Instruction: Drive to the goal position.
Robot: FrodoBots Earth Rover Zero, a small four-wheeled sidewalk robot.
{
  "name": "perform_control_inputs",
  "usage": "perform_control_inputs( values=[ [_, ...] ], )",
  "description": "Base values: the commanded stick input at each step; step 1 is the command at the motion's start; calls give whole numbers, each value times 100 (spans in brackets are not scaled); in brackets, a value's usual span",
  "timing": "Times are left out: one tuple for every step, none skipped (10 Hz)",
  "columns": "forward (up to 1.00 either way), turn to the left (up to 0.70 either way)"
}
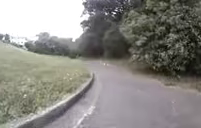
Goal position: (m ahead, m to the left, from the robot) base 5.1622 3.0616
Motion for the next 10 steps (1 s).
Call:
perform_control_inputs(
  values=[
    [-66,-34],
    [-100,0],
    [-100,0],
    [-100,0],
    [-100,0],
    [-100,0],
    [-100,0],
    [-100,0],
    [-100,0],
    [0,0]
  ],
)
